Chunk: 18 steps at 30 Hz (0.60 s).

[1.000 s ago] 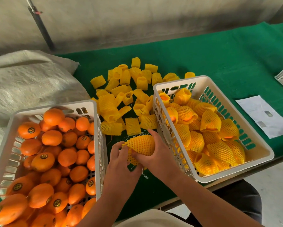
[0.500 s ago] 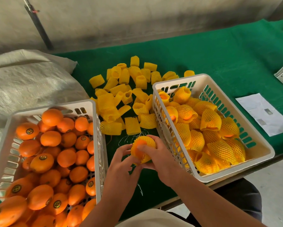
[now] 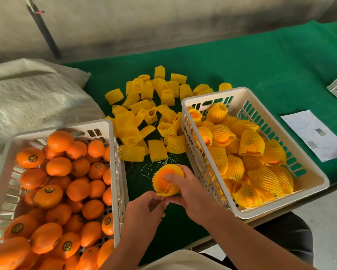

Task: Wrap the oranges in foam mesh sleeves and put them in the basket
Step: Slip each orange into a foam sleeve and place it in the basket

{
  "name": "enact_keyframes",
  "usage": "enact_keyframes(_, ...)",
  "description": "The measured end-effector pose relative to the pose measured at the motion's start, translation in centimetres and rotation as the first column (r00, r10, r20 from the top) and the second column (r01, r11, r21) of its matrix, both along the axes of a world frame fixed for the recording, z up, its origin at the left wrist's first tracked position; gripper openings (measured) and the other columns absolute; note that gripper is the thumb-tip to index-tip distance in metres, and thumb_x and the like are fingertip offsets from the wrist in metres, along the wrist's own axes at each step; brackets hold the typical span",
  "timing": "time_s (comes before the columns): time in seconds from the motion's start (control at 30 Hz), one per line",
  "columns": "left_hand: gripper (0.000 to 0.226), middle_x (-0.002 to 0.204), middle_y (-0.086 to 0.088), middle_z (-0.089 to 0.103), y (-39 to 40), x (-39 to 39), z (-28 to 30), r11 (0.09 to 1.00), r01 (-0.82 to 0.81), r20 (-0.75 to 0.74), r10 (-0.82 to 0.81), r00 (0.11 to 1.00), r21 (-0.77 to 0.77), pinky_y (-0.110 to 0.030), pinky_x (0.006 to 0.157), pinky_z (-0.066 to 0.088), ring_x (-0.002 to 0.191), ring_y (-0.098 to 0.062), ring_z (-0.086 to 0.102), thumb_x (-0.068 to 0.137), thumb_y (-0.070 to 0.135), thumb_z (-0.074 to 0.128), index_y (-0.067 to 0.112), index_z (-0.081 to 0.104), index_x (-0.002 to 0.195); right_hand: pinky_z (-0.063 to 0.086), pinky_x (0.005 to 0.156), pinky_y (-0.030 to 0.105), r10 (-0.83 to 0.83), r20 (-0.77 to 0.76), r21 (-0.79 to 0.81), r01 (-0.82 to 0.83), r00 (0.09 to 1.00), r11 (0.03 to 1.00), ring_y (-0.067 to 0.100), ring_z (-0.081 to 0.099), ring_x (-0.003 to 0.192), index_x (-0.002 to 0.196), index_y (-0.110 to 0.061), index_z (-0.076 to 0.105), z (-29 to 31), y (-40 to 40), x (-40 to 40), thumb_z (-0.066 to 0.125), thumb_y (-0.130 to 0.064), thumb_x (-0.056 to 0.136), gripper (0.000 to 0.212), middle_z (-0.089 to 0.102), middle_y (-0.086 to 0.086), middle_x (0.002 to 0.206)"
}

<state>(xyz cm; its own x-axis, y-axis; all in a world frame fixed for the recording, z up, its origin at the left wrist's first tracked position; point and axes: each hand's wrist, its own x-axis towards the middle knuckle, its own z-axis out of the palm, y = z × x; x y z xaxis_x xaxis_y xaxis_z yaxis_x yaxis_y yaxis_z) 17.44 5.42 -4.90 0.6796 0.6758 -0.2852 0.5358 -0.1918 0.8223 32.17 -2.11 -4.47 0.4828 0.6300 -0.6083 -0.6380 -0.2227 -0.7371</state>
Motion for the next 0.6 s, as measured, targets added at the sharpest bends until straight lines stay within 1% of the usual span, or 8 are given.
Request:
enact_keyframes(0.1,0.013,0.077,0.022,0.071,0.6,-0.8,-0.1,0.997,0.036,-0.081,-0.031,0.996,0.061,-0.024,0.068,0.059,0.077,-0.001,0.070,0.092,0.034,0.076,0.038,0.069,0.081,0.064,0.081,0.049,-0.020,-0.066,0.022,0.022,0.998,1.000,0.038,0.058,0.121,0.135,-0.036,0.054,0.0,-0.1,0.4,0.087,-0.036,0.078,0.066,0.050,0.008,0.136)
enact_keyframes(0.17,0.015,0.078,0.016,0.068,1.0,-1.2,-0.2,0.980,0.157,-0.263,-0.120,0.957,0.124,-0.018,0.068,0.053,0.077,-0.003,0.067,0.095,0.038,0.071,0.038,0.065,0.082,0.064,0.081,0.047,-0.045,-0.066,0.011,0.046,0.997,0.999,0.037,0.058,0.120,0.135,-0.037,0.054,0.0,-0.3,0.9,0.087,-0.041,0.076,0.069,0.048,0.008,0.136)
enact_keyframes(0.23,0.009,0.086,0.011,0.066,1.5,-0.7,-0.2,0.938,0.317,-0.480,-0.216,0.850,0.139,-0.019,0.080,0.054,0.081,-0.005,0.063,0.102,0.039,0.063,0.035,0.062,0.093,0.064,0.081,0.046,-0.058,-0.034,-0.010,0.057,0.998,0.998,0.035,0.058,0.119,0.133,-0.039,0.054,-0.1,-0.5,1.4,0.086,-0.048,0.070,0.072,0.048,0.006,0.134)
enact_keyframes(0.3,0.011,0.106,0.007,0.066,1.3,0.2,-0.2,0.915,0.397,-0.594,-0.279,0.755,0.075,-0.025,0.096,0.054,0.098,-0.009,0.064,0.104,0.032,0.060,0.027,0.063,0.114,0.064,0.081,0.045,-0.046,0.007,-0.030,0.047,0.999,0.998,0.033,0.059,0.117,0.131,-0.041,0.054,-0.2,-0.6,1.5,0.085,-0.046,0.076,0.063,0.049,0.003,0.134)
enact_keyframes(0.4,0.030,0.117,0.003,0.062,0.8,1.0,-0.7,0.899,0.434,-0.614,-0.308,0.727,0.063,-0.026,0.099,0.052,0.107,-0.012,0.061,0.103,0.025,0.063,0.024,0.056,0.132,0.065,0.080,0.043,-0.041,0.105,-0.052,0.047,0.994,0.998,0.028,0.060,0.115,0.126,-0.045,0.057,-0.3,-0.6,1.6,0.083,-0.034,0.085,0.051,0.051,-0.001,0.132)
enact_keyframes(0.5,0.054,0.138,0.003,0.059,1.0,1.0,-0.5,0.893,0.421,-0.587,-0.258,0.767,0.157,-0.027,0.104,0.049,0.125,-0.013,0.058,0.103,0.026,0.062,0.025,0.039,0.153,0.065,0.077,0.036,-0.049,0.222,-0.035,0.058,0.974,0.998,0.023,0.059,0.114,0.123,-0.051,0.057,-0.1,-0.7,1.6,0.084,-0.031,0.084,0.051,0.052,-0.008,0.129)
enact_keyframes(0.53,0.057,0.140,0.005,0.058,1.1,0.7,-0.3,0.895,0.409,-0.565,-0.246,0.788,0.180,-0.026,0.104,0.049,0.125,-0.011,0.058,0.104,0.029,0.060,0.026,0.036,0.155,0.064,0.076,0.034,-0.055,0.255,-0.023,0.062,0.965,0.998,0.021,0.059,0.114,0.123,-0.053,0.057,0.1,-0.7,1.7,0.084,-0.032,0.084,0.051,0.051,-0.011,0.128)
enact_keyframes(0.6,0.051,0.131,0.012,0.061,1.6,0.0,-0.2,0.892,0.374,-0.465,-0.226,0.856,0.255,-0.018,0.096,0.049,0.113,-0.004,0.058,0.105,0.037,0.057,0.030,0.040,0.152,0.065,0.078,0.035,-0.067,0.309,0.004,0.070,0.949,0.998,0.021,0.057,0.116,0.124,-0.057,0.057,0.6,-0.9,2.2,0.085,-0.033,0.084,0.055,0.048,-0.015,0.129)
